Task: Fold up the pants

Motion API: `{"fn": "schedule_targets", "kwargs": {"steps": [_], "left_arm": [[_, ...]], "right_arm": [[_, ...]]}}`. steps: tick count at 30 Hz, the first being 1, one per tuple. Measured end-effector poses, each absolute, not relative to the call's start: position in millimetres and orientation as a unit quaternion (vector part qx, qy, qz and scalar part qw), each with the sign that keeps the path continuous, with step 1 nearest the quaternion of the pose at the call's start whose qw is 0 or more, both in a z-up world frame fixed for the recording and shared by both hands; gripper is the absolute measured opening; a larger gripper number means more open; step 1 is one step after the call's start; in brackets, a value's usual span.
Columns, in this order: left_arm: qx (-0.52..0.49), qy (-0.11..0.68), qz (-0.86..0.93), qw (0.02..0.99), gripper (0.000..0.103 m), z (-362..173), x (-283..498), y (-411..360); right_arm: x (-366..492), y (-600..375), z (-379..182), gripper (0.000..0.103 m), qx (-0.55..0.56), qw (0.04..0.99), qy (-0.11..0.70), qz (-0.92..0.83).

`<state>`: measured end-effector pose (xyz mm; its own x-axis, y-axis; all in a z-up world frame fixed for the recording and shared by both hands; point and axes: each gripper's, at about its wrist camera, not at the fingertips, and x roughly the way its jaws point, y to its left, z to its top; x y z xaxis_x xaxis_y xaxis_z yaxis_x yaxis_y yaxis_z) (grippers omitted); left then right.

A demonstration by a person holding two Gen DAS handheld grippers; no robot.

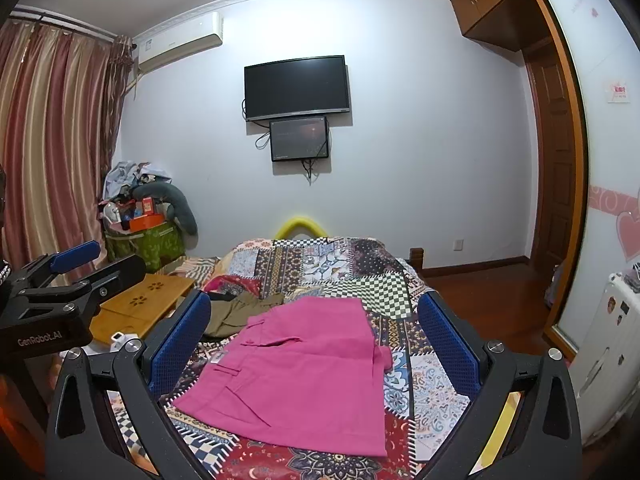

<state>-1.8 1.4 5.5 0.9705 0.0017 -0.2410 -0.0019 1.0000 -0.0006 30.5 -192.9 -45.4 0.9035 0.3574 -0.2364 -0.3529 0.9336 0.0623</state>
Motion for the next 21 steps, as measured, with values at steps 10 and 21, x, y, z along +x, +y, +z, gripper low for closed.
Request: {"fn": "schedule_targets", "kwargs": {"steps": [10,21], "left_arm": [[0.003,0.119,0.001,0.993,0.103,3.6,-3.1,0.6],[0.002,0.12,0.0,0.993,0.103,3.9,-4.2,0.6]], "right_arm": [[31.7,-192.5,-43.3,0.103,0.007,0.976,0.123,0.181],[33.1,-194.1,-43.6,0.103,0.006,0.976,0.123,0.181]]}}
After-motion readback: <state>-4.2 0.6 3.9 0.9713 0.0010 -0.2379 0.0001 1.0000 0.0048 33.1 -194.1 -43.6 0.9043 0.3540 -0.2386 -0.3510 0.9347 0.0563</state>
